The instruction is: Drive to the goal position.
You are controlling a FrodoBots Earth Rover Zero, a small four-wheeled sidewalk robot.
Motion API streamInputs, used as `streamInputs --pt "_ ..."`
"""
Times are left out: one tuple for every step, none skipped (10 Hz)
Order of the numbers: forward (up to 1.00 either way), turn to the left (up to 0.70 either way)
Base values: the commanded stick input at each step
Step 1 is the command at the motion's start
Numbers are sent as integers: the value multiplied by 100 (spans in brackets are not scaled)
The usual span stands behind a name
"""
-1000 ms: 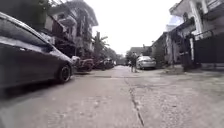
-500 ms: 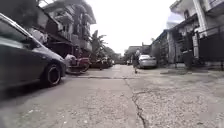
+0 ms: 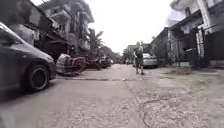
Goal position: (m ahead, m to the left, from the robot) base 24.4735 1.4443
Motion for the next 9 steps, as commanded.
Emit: streamInputs --pt "100 0" --pt "100 0" --pt "100 0" --pt "100 0" --pt "100 0" --pt "100 0" --pt "100 0" --pt "100 -19" --pt "100 -8"
